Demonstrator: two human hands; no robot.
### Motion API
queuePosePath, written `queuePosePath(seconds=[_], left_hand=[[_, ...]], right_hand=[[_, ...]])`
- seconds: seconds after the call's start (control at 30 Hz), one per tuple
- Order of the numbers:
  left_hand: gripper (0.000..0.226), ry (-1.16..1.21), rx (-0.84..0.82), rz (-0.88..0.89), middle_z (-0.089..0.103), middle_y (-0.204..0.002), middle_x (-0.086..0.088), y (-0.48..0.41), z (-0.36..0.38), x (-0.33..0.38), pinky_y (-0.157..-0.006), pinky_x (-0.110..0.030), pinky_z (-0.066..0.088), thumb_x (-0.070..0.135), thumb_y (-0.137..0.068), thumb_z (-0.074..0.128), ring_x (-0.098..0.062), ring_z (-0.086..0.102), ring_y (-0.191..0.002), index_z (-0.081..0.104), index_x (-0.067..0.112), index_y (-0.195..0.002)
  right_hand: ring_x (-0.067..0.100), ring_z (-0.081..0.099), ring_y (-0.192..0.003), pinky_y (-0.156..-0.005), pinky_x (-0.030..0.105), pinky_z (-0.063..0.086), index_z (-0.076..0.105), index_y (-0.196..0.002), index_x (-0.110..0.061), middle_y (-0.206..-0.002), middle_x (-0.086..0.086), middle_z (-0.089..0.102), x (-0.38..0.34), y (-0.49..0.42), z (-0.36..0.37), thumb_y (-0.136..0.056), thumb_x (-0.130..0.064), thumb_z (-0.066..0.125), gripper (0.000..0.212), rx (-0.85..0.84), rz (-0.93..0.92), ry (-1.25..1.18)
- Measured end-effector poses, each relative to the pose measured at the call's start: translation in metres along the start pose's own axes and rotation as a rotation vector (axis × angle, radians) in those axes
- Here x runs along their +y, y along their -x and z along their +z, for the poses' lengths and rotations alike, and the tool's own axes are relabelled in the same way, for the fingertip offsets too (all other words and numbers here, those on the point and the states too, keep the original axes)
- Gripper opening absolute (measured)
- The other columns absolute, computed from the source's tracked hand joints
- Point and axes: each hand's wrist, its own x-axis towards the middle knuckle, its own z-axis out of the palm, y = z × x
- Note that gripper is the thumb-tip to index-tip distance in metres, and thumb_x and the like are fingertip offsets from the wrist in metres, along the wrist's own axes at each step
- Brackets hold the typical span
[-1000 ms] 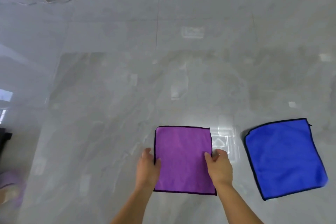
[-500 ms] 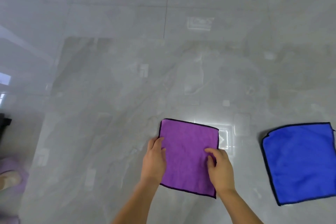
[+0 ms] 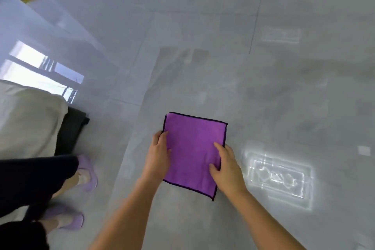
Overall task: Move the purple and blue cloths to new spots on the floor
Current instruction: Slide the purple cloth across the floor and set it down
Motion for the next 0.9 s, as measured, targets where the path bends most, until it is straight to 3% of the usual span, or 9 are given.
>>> queuePosePath(seconds=[0.1, 0.23, 0.37, 0.5, 0.6, 0.7, 0.77, 0.9], left_hand=[[0.057, -0.020, 0.050, -0.021, 0.031, -0.145, -0.013, -0.021, -0.029, -0.028, -0.102, -0.039, 0.041, -0.010, -0.079, 0.042, -0.032, 0.046, -0.122, 0.037, 0.004, -0.134], [0.063, -0.047, 0.030, -0.036, 0.025, -0.148, -0.015, -0.041, -0.049, -0.052, -0.107, -0.042, 0.038, -0.009, -0.078, 0.045, -0.035, 0.037, -0.129, 0.034, 0.007, -0.138], [0.079, -0.204, -0.092, -0.189, -0.002, -0.157, -0.005, -0.040, -0.044, -0.058, -0.106, -0.050, 0.036, 0.017, -0.079, 0.064, -0.037, 0.019, -0.138, 0.019, 0.025, -0.143], [0.086, -0.212, -0.112, -0.184, -0.003, -0.157, -0.008, -0.022, -0.024, -0.048, -0.111, -0.048, 0.029, 0.030, -0.078, 0.069, -0.036, 0.014, -0.140, 0.014, 0.025, -0.144], [0.083, -0.202, -0.069, -0.164, -0.001, -0.158, -0.007, -0.005, -0.009, -0.029, -0.106, -0.051, 0.037, 0.033, -0.080, 0.067, -0.036, 0.015, -0.141, 0.016, 0.024, -0.144], [0.078, -0.170, -0.047, -0.090, 0.003, -0.158, -0.004, 0.022, 0.013, 0.005, -0.098, -0.052, 0.044, 0.035, -0.081, 0.065, -0.034, 0.016, -0.141, 0.018, 0.025, -0.143], [0.074, -0.125, -0.088, -0.025, 0.006, -0.158, -0.005, 0.044, 0.036, 0.038, -0.102, -0.050, 0.041, 0.033, -0.082, 0.063, -0.033, 0.017, -0.141, 0.020, 0.025, -0.142], [0.071, -0.086, -0.194, 0.100, 0.006, -0.157, -0.006, 0.080, 0.081, 0.111, -0.112, -0.040, 0.028, 0.033, -0.085, 0.058, -0.027, 0.015, -0.141, 0.018, 0.026, -0.143]], right_hand=[[0.019, 0.045, -0.128, -0.105, 0.034, 0.042, 0.030, -0.143, -0.020, -0.153, 0.002, 0.024, -0.030, -0.024, 0.028, -0.086, -0.008, 0.054, 0.063, -0.045, -0.048, 0.002], [0.022, 0.047, -0.126, -0.104, 0.038, 0.043, 0.029, -0.143, -0.020, -0.154, 0.003, 0.021, -0.053, -0.045, 0.046, -0.085, -0.009, 0.054, 0.064, -0.064, -0.093, 0.023], [0.020, 0.054, -0.116, -0.091, 0.040, 0.053, 0.030, -0.141, -0.028, -0.153, 0.001, 0.013, -0.047, -0.041, 0.050, -0.084, -0.020, 0.059, 0.065, -0.054, -0.078, 0.103], [0.019, 0.049, -0.123, -0.093, 0.038, 0.052, 0.035, -0.139, -0.025, -0.155, 0.003, 0.007, -0.031, -0.027, 0.050, -0.084, -0.023, 0.060, 0.061, -0.055, -0.018, 0.138], [0.019, 0.048, -0.123, -0.095, 0.036, 0.051, 0.038, -0.138, -0.025, -0.156, 0.003, 0.008, -0.021, -0.014, 0.040, -0.084, -0.020, 0.061, 0.059, -0.041, -0.024, 0.095], [0.019, 0.056, -0.112, -0.092, 0.034, 0.051, 0.043, -0.136, -0.025, -0.154, 0.003, 0.014, -0.001, 0.010, 0.014, -0.083, -0.014, 0.062, 0.057, 0.015, -0.006, 0.056], [0.014, 0.057, -0.108, -0.090, 0.031, 0.051, 0.046, -0.134, -0.025, -0.151, 0.003, 0.020, 0.022, 0.031, -0.016, -0.083, -0.010, 0.062, 0.056, 0.072, 0.030, 0.036], [-0.004, 0.056, -0.083, -0.079, 0.025, 0.047, 0.048, -0.130, -0.026, -0.144, 0.002, 0.028, 0.067, 0.068, -0.083, -0.083, -0.006, 0.060, 0.052, 0.169, 0.102, -0.022]])
